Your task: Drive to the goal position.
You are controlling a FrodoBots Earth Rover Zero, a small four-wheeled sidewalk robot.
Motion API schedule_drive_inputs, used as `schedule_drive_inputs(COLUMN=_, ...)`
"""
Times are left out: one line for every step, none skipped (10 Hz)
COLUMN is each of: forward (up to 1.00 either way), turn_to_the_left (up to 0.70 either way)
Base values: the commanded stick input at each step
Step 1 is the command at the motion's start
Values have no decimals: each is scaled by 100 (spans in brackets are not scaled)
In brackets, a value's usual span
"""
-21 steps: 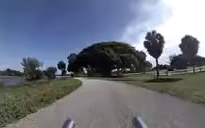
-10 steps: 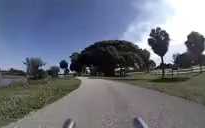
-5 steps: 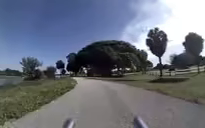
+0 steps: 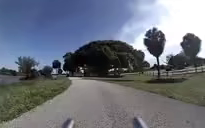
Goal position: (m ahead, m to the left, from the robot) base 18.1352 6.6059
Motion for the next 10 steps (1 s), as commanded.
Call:
schedule_drive_inputs(forward=70, turn_to_the_left=29)
schedule_drive_inputs(forward=70, turn_to_the_left=0)
schedule_drive_inputs(forward=70, turn_to_the_left=0)
schedule_drive_inputs(forward=70, turn_to_the_left=0)
schedule_drive_inputs(forward=70, turn_to_the_left=0)
schedule_drive_inputs(forward=70, turn_to_the_left=0)
schedule_drive_inputs(forward=70, turn_to_the_left=17)
schedule_drive_inputs(forward=70, turn_to_the_left=35)
schedule_drive_inputs(forward=70, turn_to_the_left=35)
schedule_drive_inputs(forward=70, turn_to_the_left=35)
